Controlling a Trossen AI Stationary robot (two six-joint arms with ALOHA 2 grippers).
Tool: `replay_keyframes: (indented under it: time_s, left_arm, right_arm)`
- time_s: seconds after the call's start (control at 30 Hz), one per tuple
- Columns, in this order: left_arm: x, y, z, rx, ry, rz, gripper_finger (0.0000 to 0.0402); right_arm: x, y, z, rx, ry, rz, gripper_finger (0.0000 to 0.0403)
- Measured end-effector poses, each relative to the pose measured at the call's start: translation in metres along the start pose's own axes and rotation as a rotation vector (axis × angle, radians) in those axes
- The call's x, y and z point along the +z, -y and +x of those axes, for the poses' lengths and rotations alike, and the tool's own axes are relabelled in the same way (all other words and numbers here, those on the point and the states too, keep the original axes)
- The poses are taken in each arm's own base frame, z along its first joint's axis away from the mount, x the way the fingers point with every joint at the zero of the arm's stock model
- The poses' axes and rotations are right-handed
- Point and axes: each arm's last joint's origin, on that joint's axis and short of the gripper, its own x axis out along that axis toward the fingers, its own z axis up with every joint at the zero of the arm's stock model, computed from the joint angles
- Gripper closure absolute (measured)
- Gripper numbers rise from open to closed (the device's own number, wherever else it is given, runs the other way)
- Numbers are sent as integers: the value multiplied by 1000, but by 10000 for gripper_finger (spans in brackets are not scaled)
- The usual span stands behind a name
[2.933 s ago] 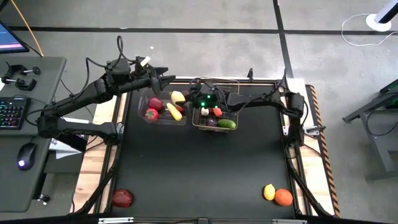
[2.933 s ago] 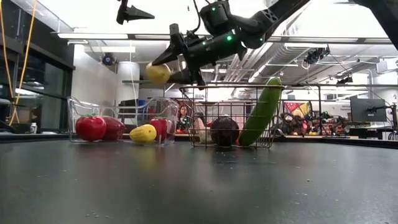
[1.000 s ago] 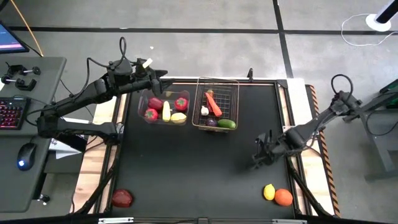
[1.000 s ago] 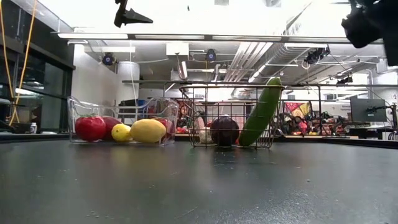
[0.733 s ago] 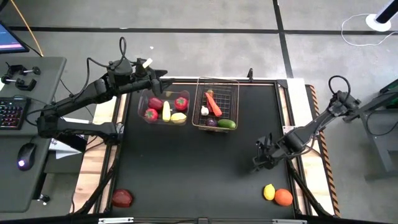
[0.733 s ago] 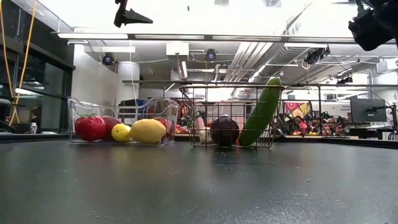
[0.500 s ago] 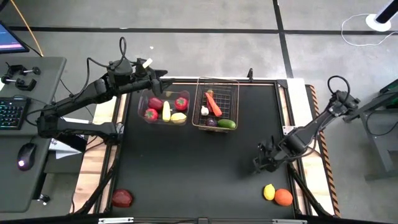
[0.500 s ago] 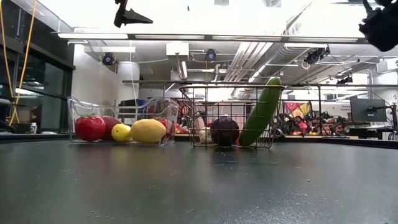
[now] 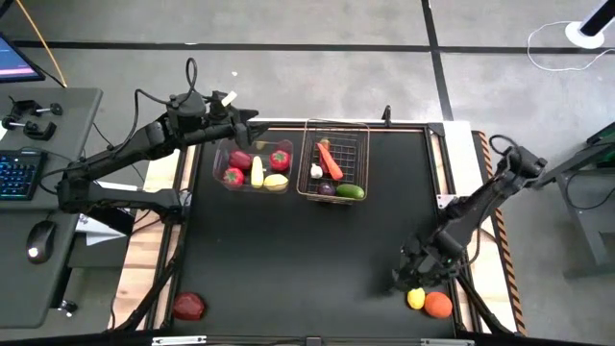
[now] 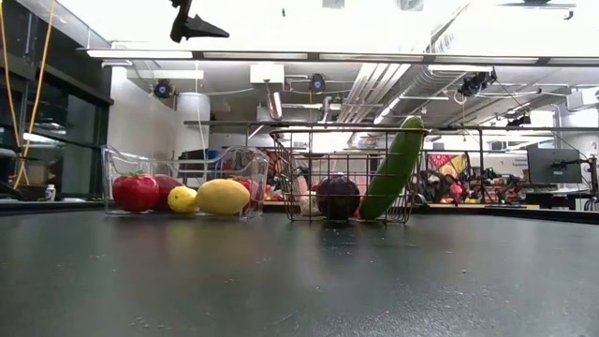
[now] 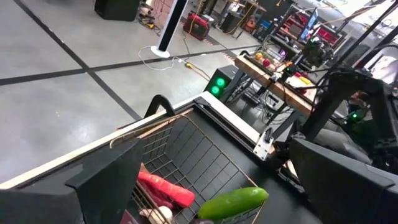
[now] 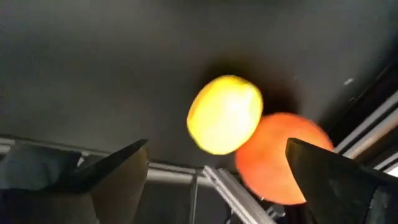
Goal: Sort produce into baskets
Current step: Put the lemon into the transparent bin
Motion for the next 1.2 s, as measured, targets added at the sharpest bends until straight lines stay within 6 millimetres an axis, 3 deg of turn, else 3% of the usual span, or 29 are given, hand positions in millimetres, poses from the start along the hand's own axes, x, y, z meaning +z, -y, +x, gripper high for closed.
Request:
replay_keyframes:
  time_s: [0.43,0.77,1.03,1.2]
  left_arm:
    - [-2,-1,0,12,-25,0,7]
    - [-2,-1,0,12,-26,0,7]
    - [-2,-1,0,12,-26,0,7]
    - [-2,-1,0,12,-26,0,7]
  right_arm:
    - [3,-14,36,-98,-34,4,36]
    - [8,-16,52,-158,-32,-31,49]
    - [12,-19,56,-157,-32,-68,141]
    - [22,-35,38,-59,84,-153,217]
